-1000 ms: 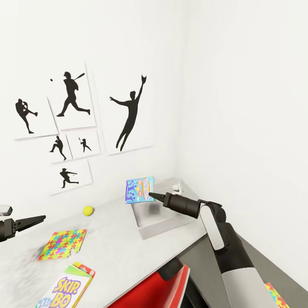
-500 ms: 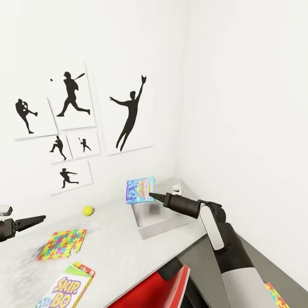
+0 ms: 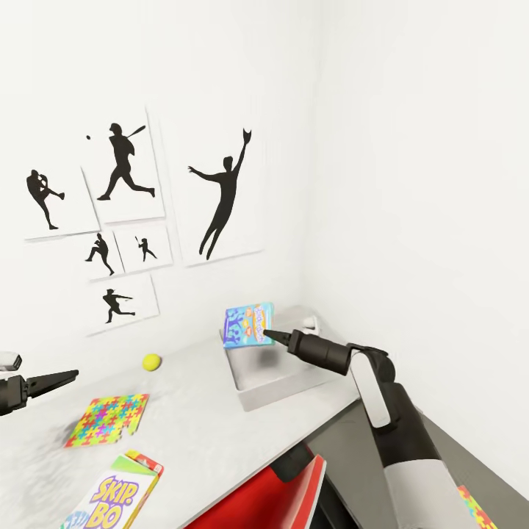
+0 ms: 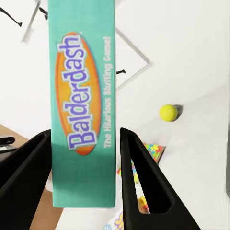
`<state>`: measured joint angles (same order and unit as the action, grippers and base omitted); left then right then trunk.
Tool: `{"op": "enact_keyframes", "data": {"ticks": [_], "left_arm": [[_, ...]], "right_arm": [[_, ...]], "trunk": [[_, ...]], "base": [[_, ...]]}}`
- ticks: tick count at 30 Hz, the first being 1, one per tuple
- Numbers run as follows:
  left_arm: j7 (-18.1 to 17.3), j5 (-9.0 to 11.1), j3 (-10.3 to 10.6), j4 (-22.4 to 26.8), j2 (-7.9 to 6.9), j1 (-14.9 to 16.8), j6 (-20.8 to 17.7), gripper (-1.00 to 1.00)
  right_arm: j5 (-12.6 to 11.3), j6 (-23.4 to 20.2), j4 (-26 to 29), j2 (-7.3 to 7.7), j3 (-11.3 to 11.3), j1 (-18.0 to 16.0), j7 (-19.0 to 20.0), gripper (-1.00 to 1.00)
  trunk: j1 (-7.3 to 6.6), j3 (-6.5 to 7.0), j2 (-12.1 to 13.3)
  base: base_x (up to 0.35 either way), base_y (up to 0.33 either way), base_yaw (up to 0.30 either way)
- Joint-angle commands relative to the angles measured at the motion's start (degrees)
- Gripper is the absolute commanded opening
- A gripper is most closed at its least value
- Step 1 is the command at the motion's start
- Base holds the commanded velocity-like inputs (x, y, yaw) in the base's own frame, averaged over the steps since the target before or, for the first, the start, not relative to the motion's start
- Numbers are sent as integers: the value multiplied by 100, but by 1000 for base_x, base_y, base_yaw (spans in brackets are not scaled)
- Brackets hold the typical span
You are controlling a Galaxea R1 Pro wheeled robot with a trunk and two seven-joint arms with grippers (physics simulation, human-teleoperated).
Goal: Put all the toys in the child's room - the three board games (two on the bed and one on the table), the two jigsaw puzzles on the table, and the tennis ball on the table - inside the toy box on the table in the child's room.
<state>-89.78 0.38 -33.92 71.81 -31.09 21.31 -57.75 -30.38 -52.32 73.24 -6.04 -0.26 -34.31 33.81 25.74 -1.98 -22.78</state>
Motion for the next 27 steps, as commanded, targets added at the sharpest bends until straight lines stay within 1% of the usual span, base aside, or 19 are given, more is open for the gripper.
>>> {"op": "enact_keyframes", "data": {"ticks": [1, 2, 5, 7, 9, 11, 12, 14, 15, 16, 18, 19, 20, 23, 25, 27], "left_arm": [[-22, -3, 0, 0, -2, 5, -61, 100], [-22, -3, 0, 0, -2, 5, -61, 100], [-22, -3, 2, 0, 2, 5, -61, 100], [-22, -3, 5, 0, 8, 5, -61, 100], [-22, -3, 7, 0, 44, 5, -61, 100], [-22, -3, 8, 0, 64, 5, -61, 100], [-22, -3, 8, 0, 66, 5, -61, 100], [-22, -3, 3, 0, 73, 5, -61, 100], [-22, -3, 1, 0, 74, 5, -61, 100], [-22, -3, -3, 0, 75, 5, -61, 100], [-22, -3, -3, 0, 76, 5, -61, 100], [-22, -3, -2, 0, 76, 5, -61, 100], [-22, -3, -4, 0, 77, 5, -61, 100], [-22, -3, -9, 0, 77, 5, -61, 100], [-22, -3, -12, 0, 77, 5, -61, 100], [-22, -3, -10, 0, 77, 5, -61, 100]], "right_arm": [[-12, -132, 1, -3, -72, -6, 12, -100], [-10, -202, 0, -3, -103, -9, 6, -100], [28, -597, -14, -7, -256, -84, -43, -100], [39, -691, -28, -6, -290, -211, -79, -100], [45, -766, -217, -4, -311, -489, -143, -100], [48, -768, -725, -3, -319, -855, -210, -100], [48, -768, -891, -3, -320, -958, -226, -100], [49, -768, -1595, 0, -323, -1372, -277, -100], [49, -768, -1761, 1, -324, -1468, -286, -100], [52, -768, -2052, 3, -324, -1642, -300, -100], [55, -768, -2388, 8, -325, -1848, -320, -100], [56, -768, -2550, 27, -325, -1963, -342, -100], [54, -768, -2690, 82, -325, -2059, -379, -100], [51, -768, -2883, 200, -325, -2189, -455, -100], [50, -768, -2959, 253, -325, -2253, -481, -100], [50, -768, -3117, 354, -324, -2325, -496, -100]], "trunk": [[4, -14, -14], [4, -14, -14], [4, -14, -14], [4, -14, -14], [4, -14, -14], [4, -14, -14], [4, -14, -14], [4, -14, -14], [4, -14, -14], [4, -14, -14], [4, -14, -14], [4, -14, -14], [4, -14, -14], [4, -14, -14], [4, -14, -14], [4, -14, -14]], "base": [[0, 0, 0], [0, 0, 0], [0, 0, 0], [0, 0, 0], [0, 0, 0], [0, 0, 0], [0, 0, 0], [0, 0, 0], [0, 0, 0], [0, 0, 0], [0, 0, 0], [0, 0, 0], [0, 0, 0], [0, 0, 0], [0, 0, 0], [0, 0, 0]]}}
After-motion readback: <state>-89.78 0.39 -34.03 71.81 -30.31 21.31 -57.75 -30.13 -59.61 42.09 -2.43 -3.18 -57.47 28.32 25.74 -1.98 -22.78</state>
